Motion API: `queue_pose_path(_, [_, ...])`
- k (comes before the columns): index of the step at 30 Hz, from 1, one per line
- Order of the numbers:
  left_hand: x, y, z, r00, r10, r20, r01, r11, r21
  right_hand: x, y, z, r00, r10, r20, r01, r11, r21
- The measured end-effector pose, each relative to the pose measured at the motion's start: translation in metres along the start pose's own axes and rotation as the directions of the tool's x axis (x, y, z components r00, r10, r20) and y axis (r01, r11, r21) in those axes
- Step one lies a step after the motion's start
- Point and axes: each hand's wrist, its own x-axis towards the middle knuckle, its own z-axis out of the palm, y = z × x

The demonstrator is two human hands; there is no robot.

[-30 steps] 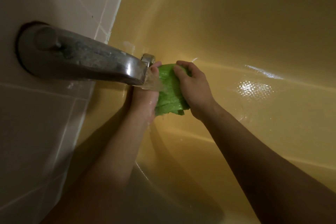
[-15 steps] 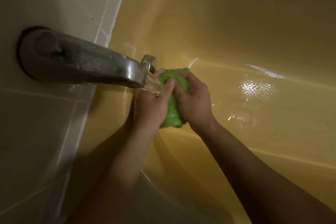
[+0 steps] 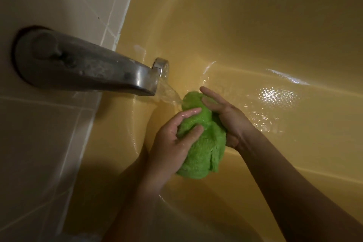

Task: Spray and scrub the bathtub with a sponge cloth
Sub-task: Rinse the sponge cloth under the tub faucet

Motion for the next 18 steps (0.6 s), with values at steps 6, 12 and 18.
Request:
queue_pose_path(6, [0.008,0.012,0.013,0.975,0.163,-0.151,-0.107,0.940,0.323,-0.001,-0.002,0.015,0.945,-0.269,-0.184,0.246,0.959,-0.141])
queue_pose_path(12, [0.028,0.027,-0.007,0.996,-0.057,-0.071,0.041,0.976,-0.215,-0.002,-0.025,0.007,0.951,-0.300,-0.074,0.241,0.870,-0.430])
queue_pose_path(18, [0.036,0.031,-0.038,0.993,-0.104,0.051,0.109,0.988,-0.108,-0.019,-0.048,-0.013,0.854,-0.405,0.328,0.477,0.353,-0.805])
